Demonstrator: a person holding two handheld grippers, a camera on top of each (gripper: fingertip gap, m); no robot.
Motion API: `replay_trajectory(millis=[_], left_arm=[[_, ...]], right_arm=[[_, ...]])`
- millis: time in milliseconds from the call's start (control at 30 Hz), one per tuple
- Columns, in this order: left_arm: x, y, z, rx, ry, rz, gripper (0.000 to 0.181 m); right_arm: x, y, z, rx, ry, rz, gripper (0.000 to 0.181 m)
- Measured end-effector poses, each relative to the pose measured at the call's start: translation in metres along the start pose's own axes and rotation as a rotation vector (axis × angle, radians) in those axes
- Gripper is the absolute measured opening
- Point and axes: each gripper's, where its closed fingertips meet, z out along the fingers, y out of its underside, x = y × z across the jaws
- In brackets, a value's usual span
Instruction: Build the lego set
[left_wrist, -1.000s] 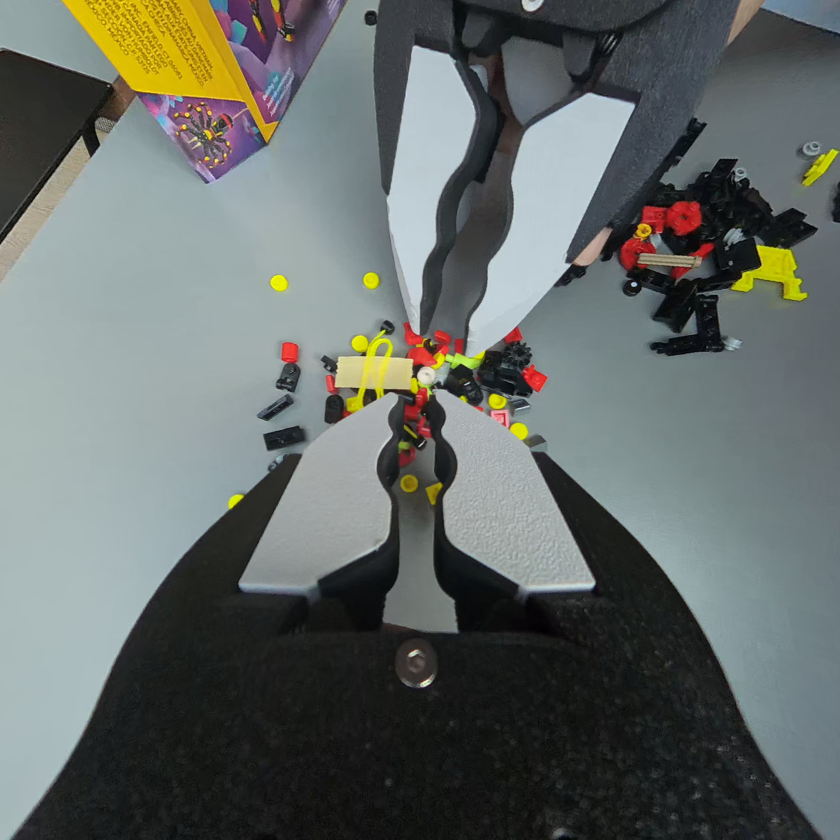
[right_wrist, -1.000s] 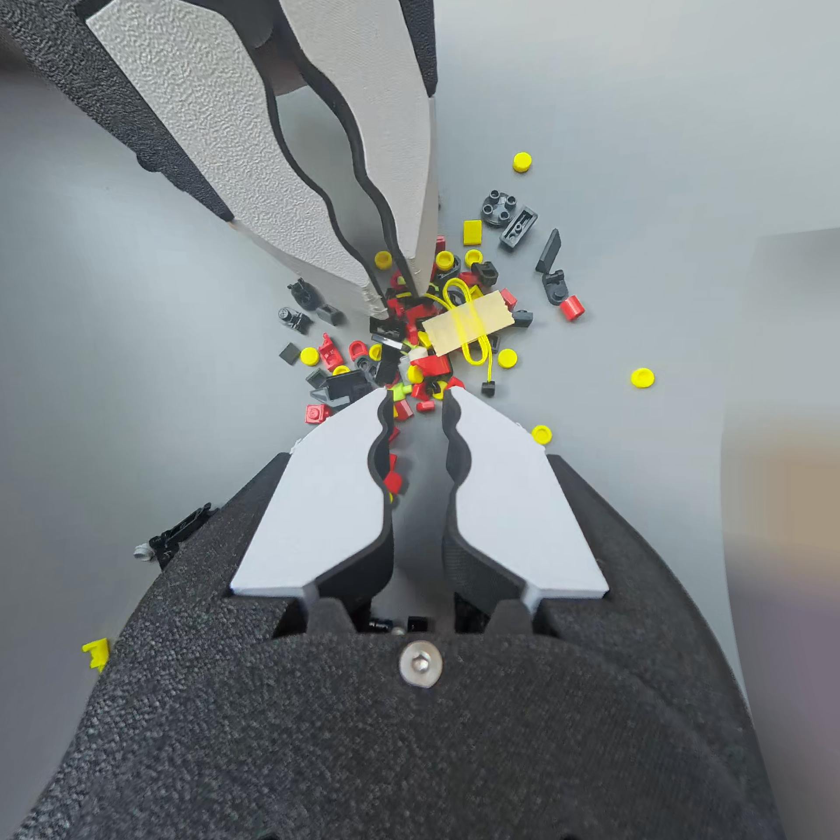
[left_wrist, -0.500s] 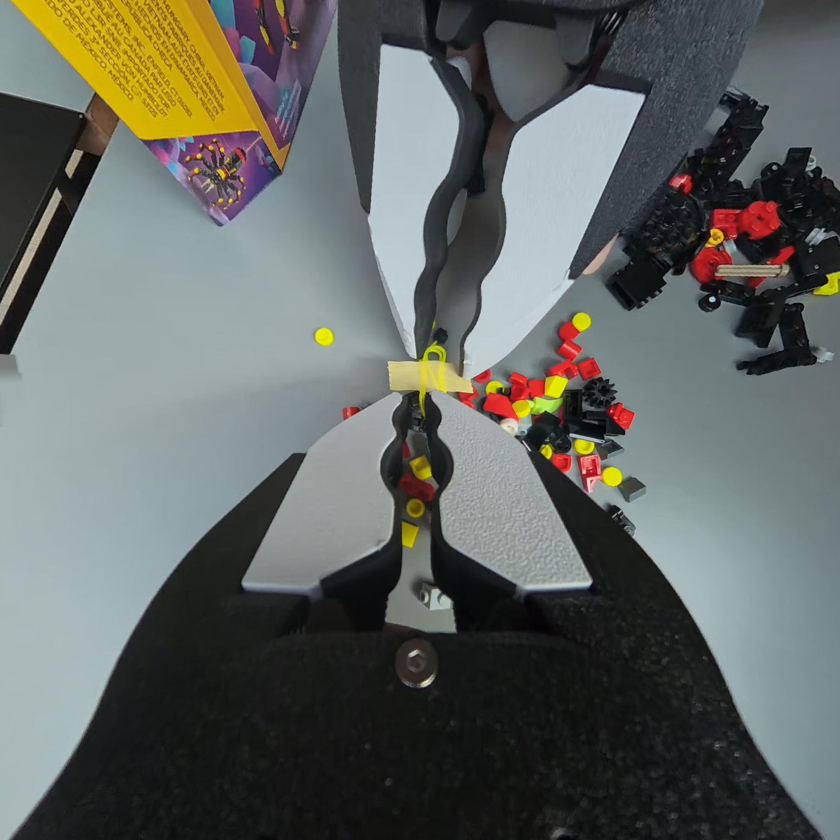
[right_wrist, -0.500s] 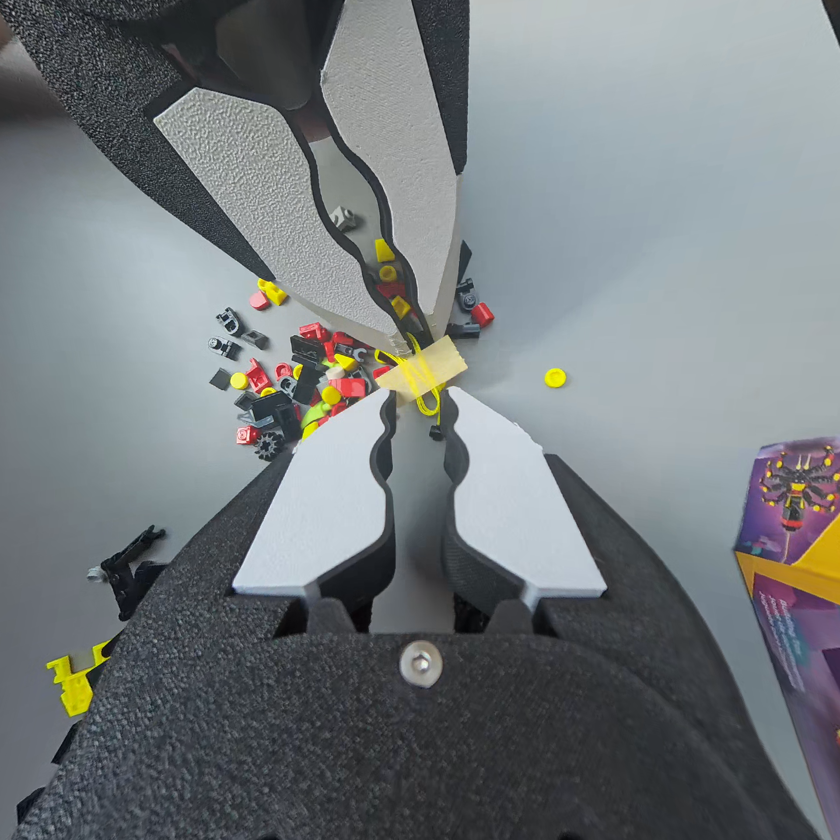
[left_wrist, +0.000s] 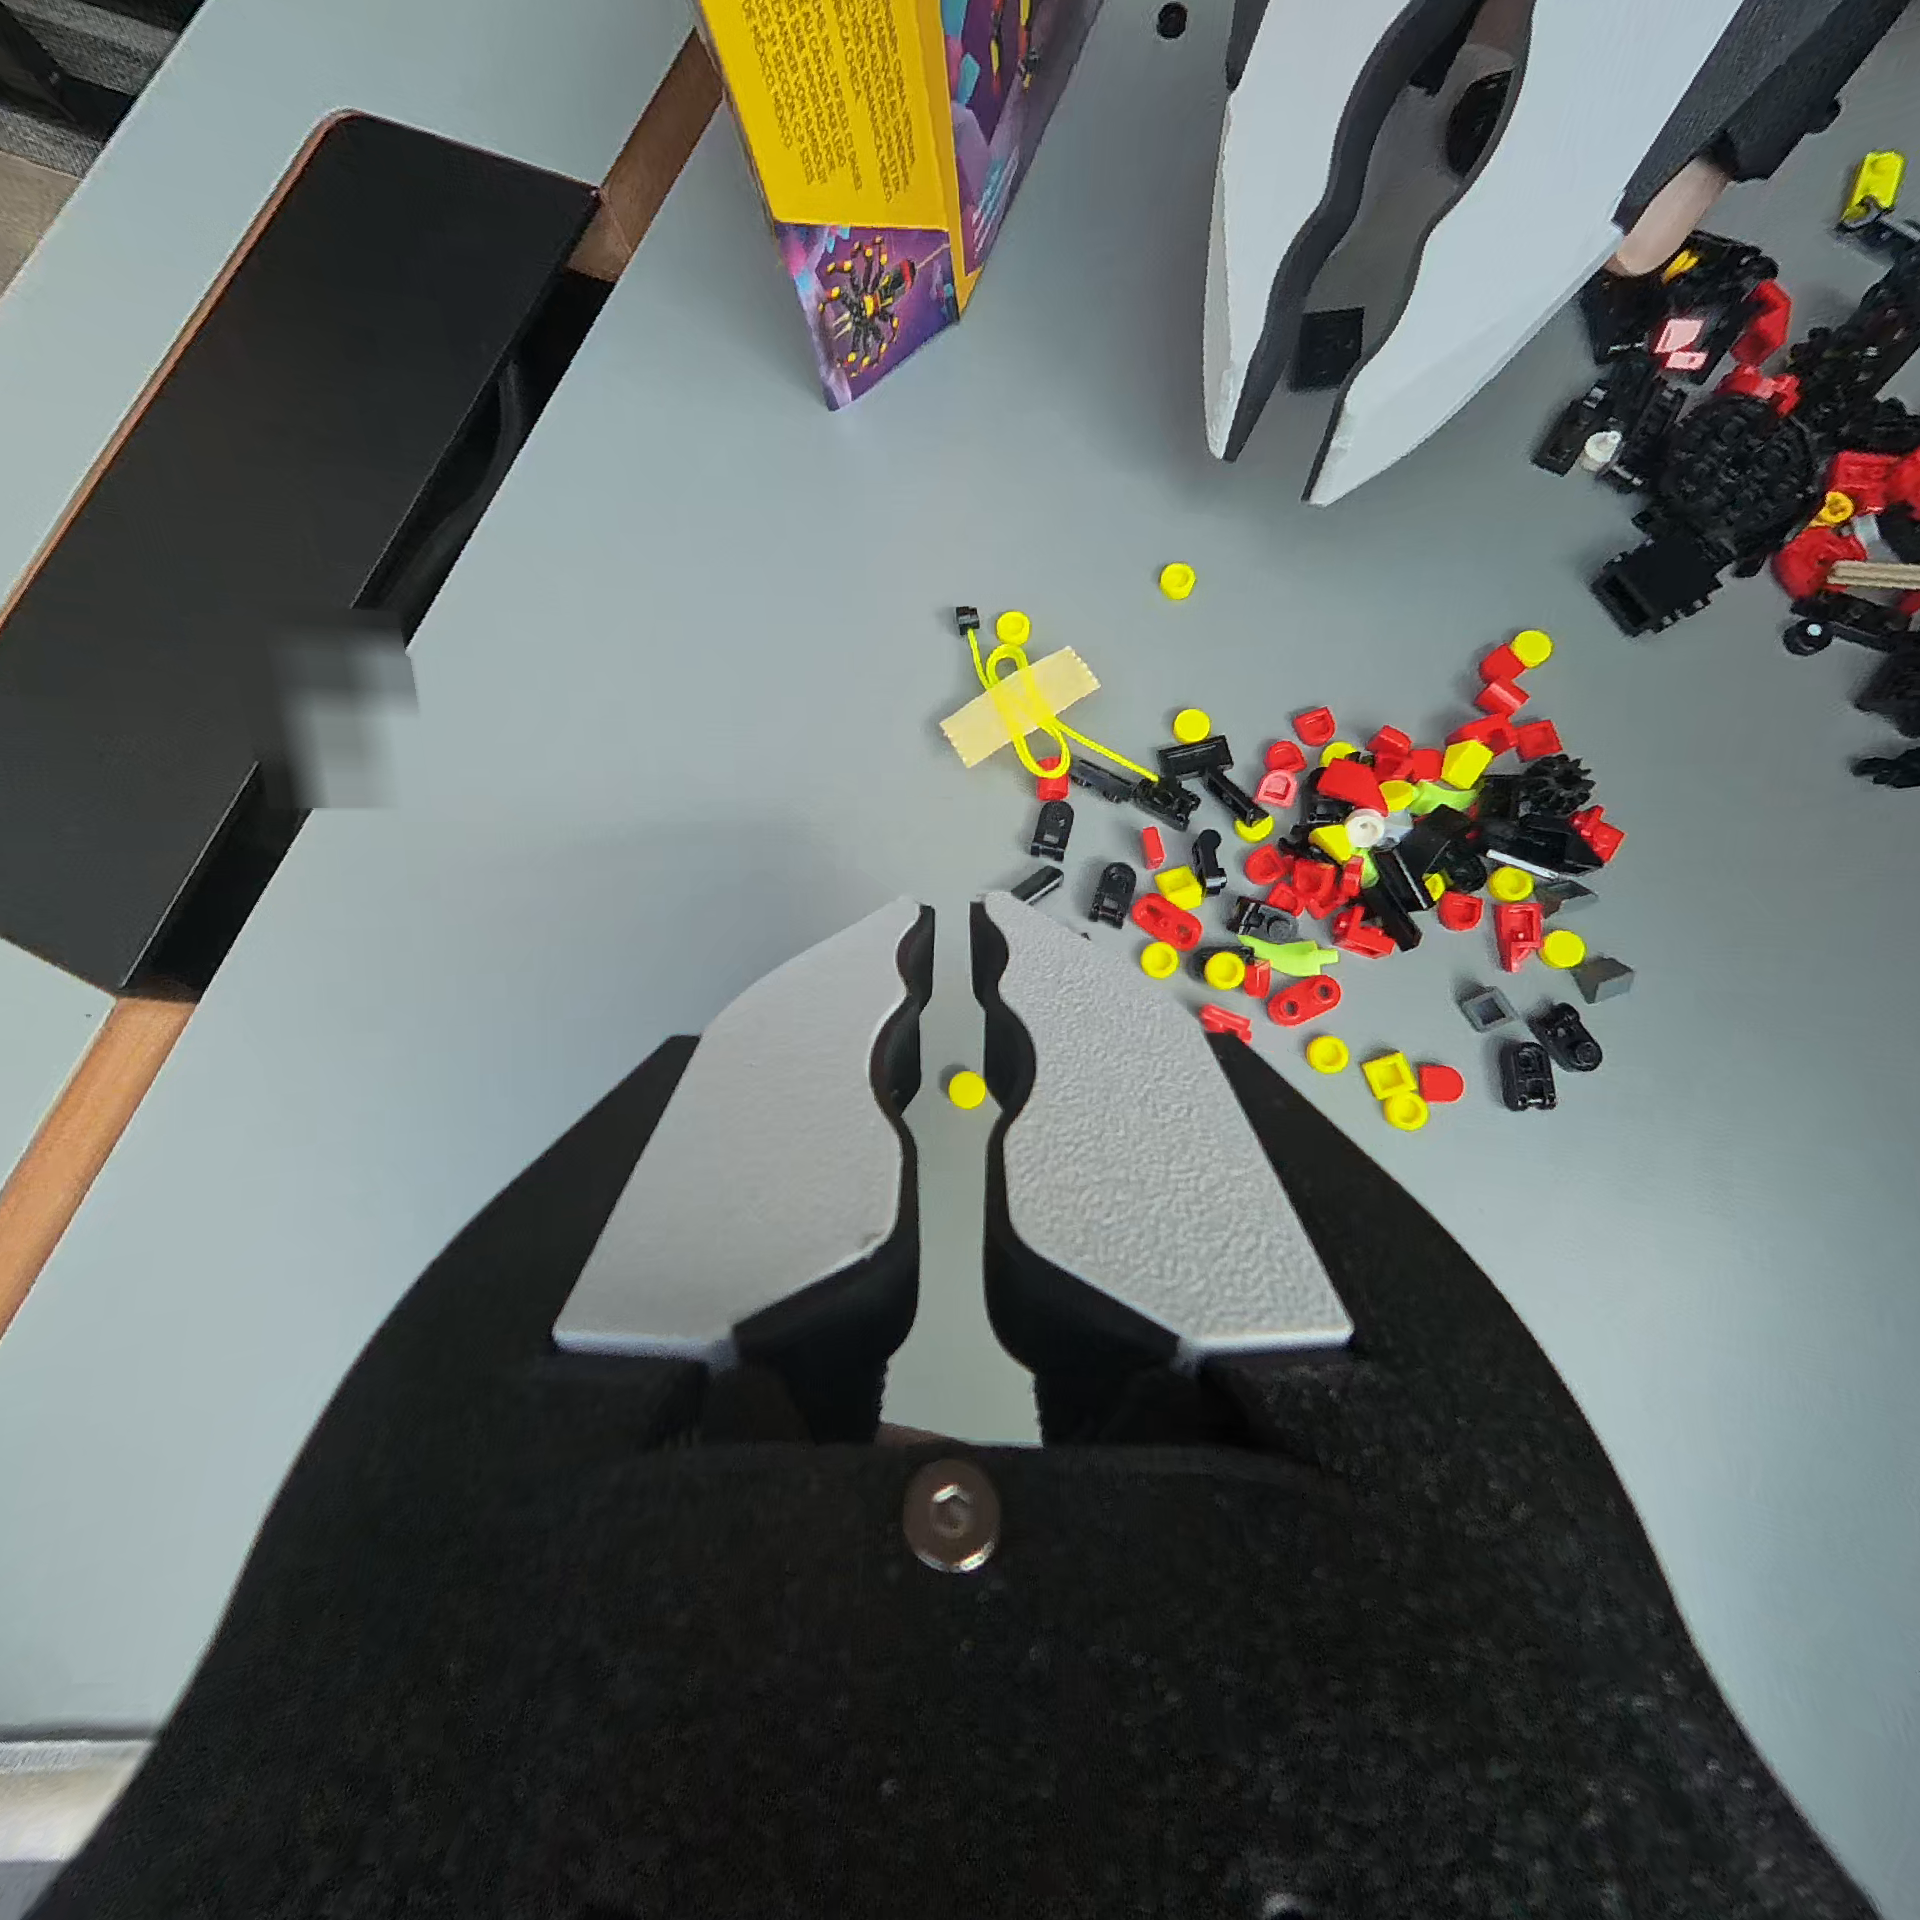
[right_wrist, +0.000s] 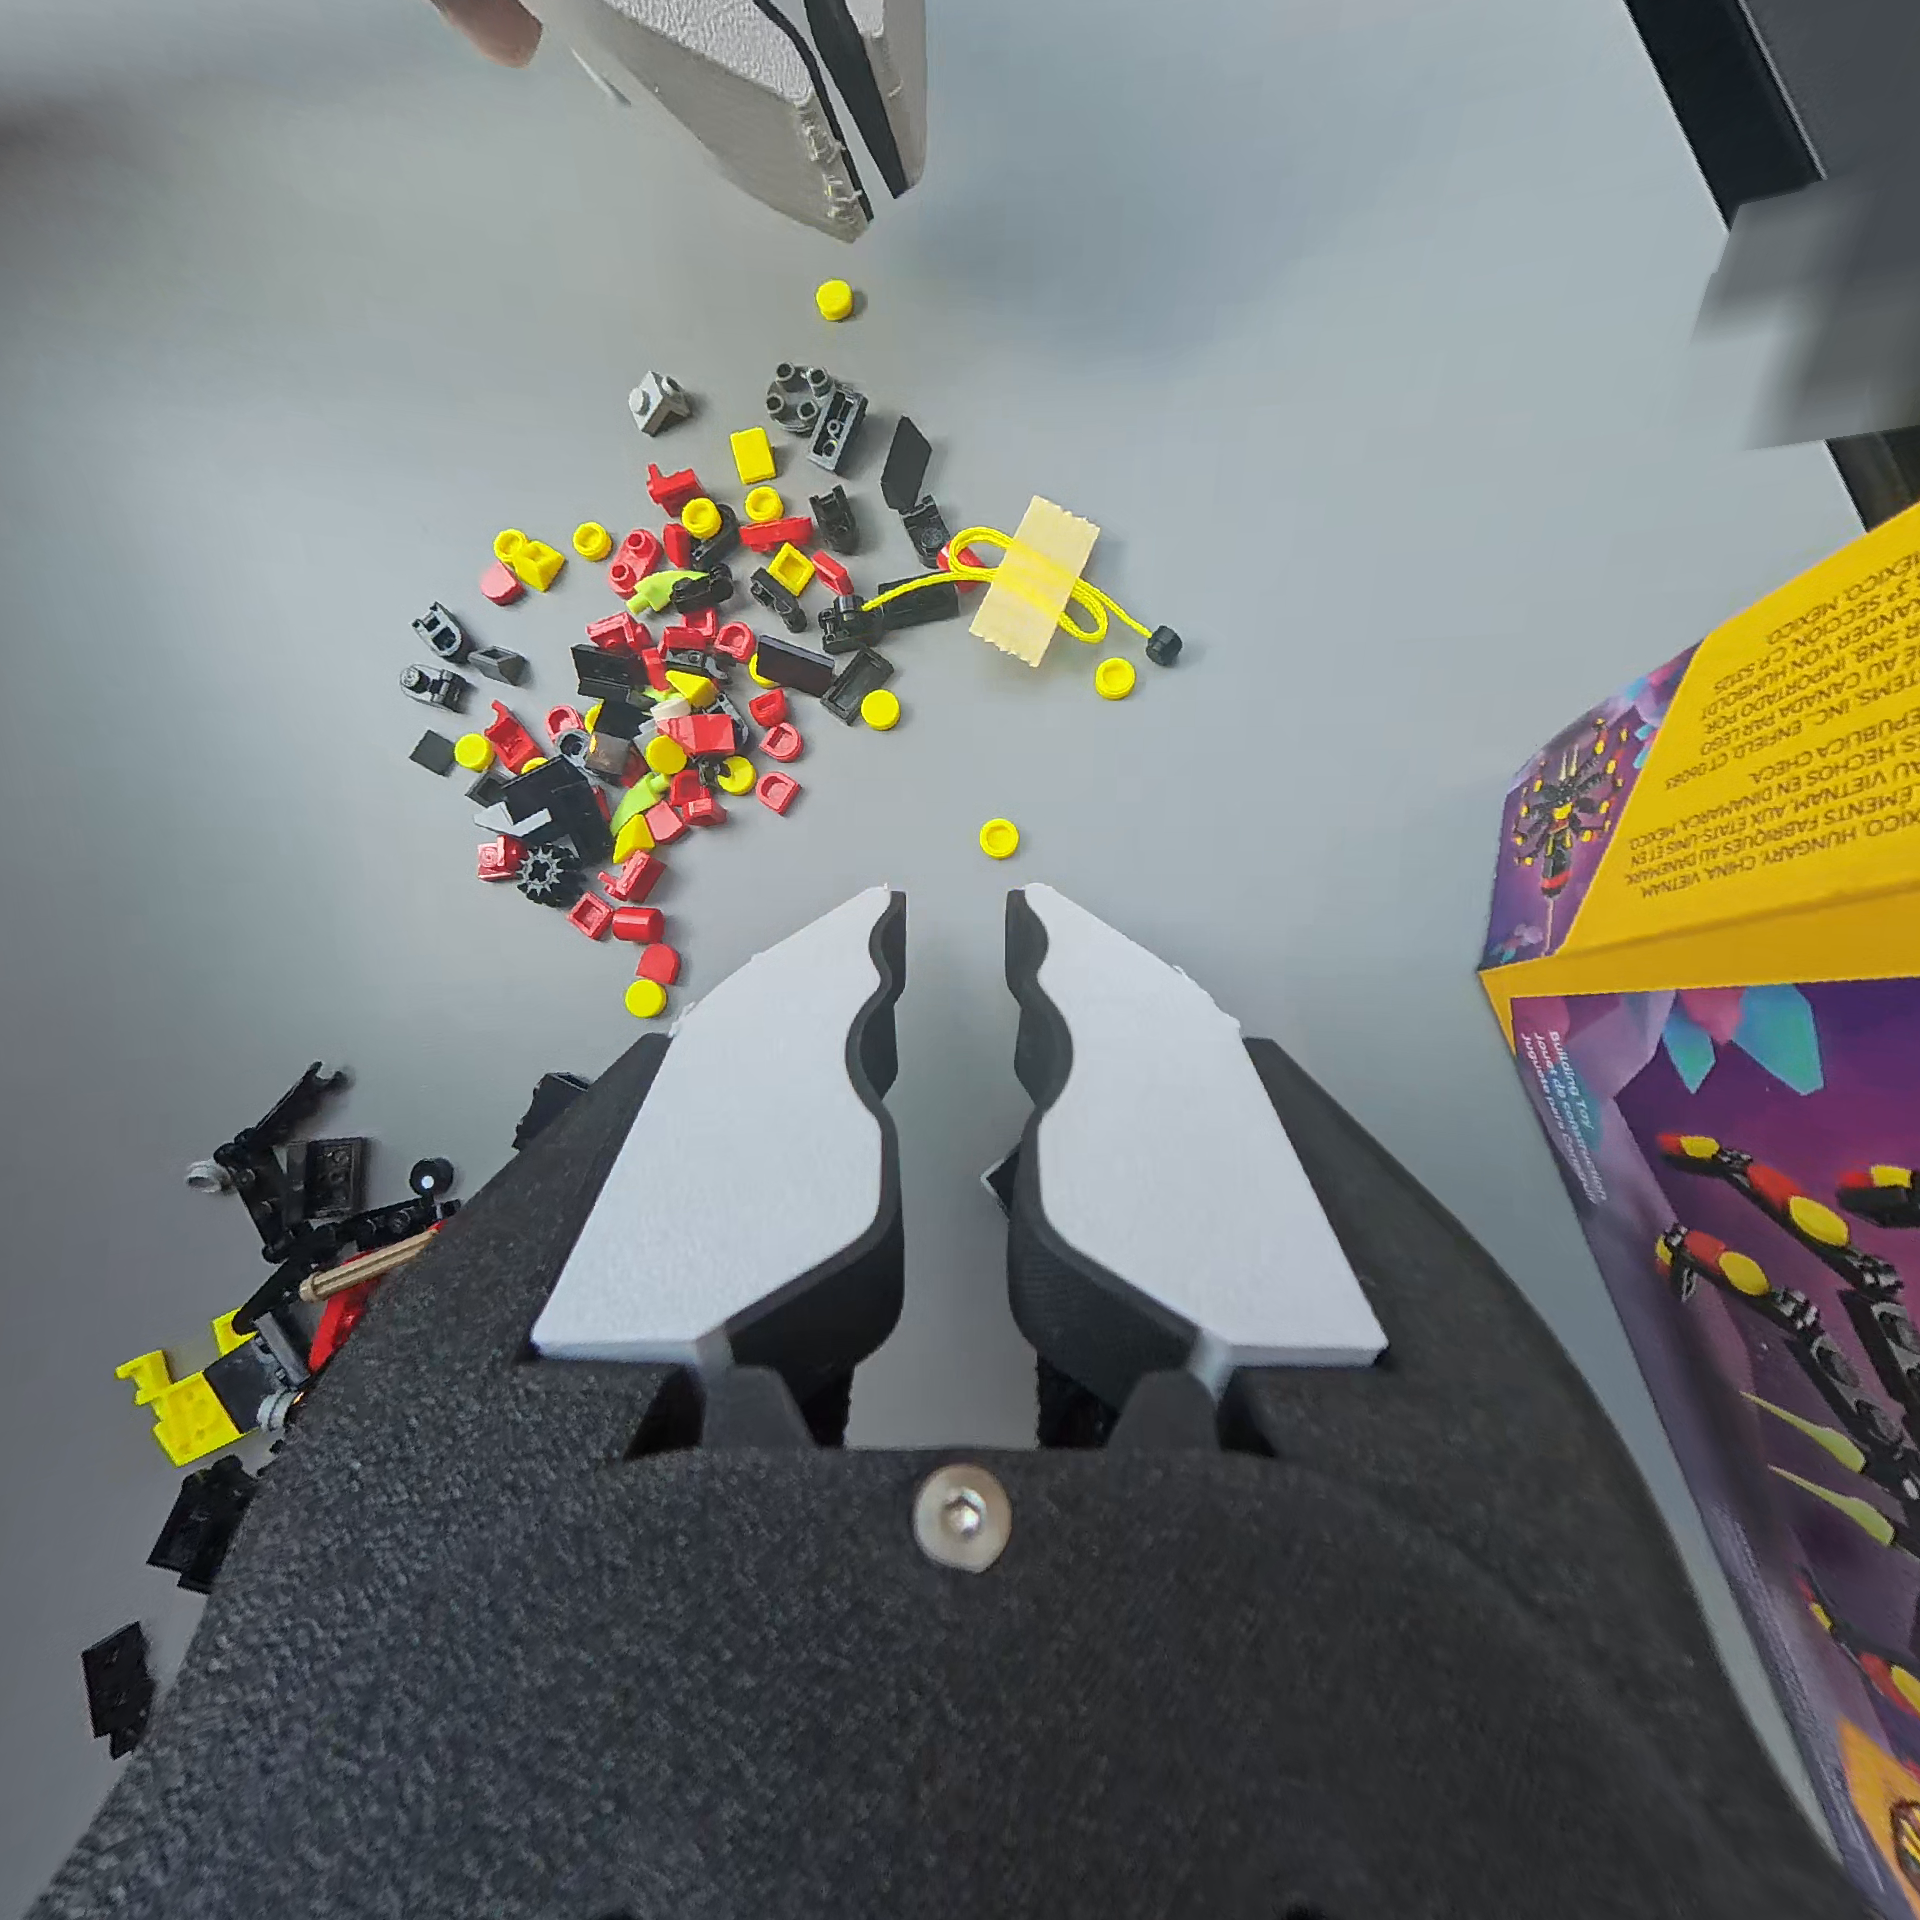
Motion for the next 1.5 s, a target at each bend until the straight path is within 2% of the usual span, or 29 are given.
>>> replay_trajectory(millis=[133, 233, 300, 367, 533, 600, 667, 733, 867, 967, 1167, 1267, 1333, 1400, 1500], left_arm=[[0.011, 0.019, -0.008, 0.008, 0.039, -0.058, 0.006], [0.029, 0.034, -0.005, -0.014, 0.068, -0.061, 0.006], [0.037, 0.040, -0.006, -0.017, 0.058, -0.051, 0.007], [0.043, 0.037, -0.007, 0.019, 0.053, -0.032, 0.007], [0.046, 0.019, 0.005, 0.048, 0.035, -0.020, 0.007], [0.047, 0.018, 0.014, 0.022, 0.013, -0.045, 0.009], [0.043, 0.021, 0.018, -0.022, -0.074, -0.023, 0.013], [0.043, 0.021, 0.020, -0.047, -0.118, -0.003, 0.013], [0.050, 0.018, 0.028, -0.063, -0.088, -0.008, 0.014], [0.044, 0.020, 0.029, -0.098, -0.130, 0.004, 0.013], [0.046, 0.020, 0.027, -0.089, -0.090, -0.019, 0.005], [0.052, 0.007, 0.017, 0.009, -0.032, -0.074, 0.005], [0.069, -0.011, 0.006, 0.105, 0.053, -0.097, 0.005], [0.101, -0.036, -0.003, 0.213, 0.217, -0.134, 0.005], [0.171, -0.075, -0.006, 0.294, 0.533, -0.159, 0.005]], right_arm=[[-0.015, -0.005, 0.007, 0.008, -0.053, -0.012, 0.018], [-0.034, 0.001, 0.017, -0.052, -0.114, -0.045, 0.017], [-0.039, 0.003, 0.018, -0.064, -0.103, -0.078, 0.017], [-0.038, -0.002, 0.018, -0.044, -0.075, -0.105, 0.017], [-0.025, -0.043, 0.027, 0.053, -0.003, -0.229, 0.007], [-0.021, -0.042, 0.036, 0.000, 0.001, -0.235, 0.009], [-0.022, -0.039, 0.038, -0.016, -0.005, -0.220, 0.011], [-0.022, -0.034, 0.032, -0.013, 0.004, -0.211, 0.011], [-0.021, -0.023, 0.015, 0.005, 0.023, -0.173, 0.011], [-0.021, -0.014, 0.001, 0.022, 0.026, -0.153, 0.011], [-0.025, 0.003, -0.026, 0.060, 0.044, -0.132, 0.011], [-0.032, 0.015, -0.045, 0.079, 0.061, -0.113, 0.011], [-0.043, 0.024, -0.062, 0.114, 0.069, -0.094, 0.011], [-0.065, 0.032, -0.084, 0.186, 0.043, -0.052, 0.010], [-0.120, 0.040, -0.122, 0.407, -0.023, 0.005, 0.011]])
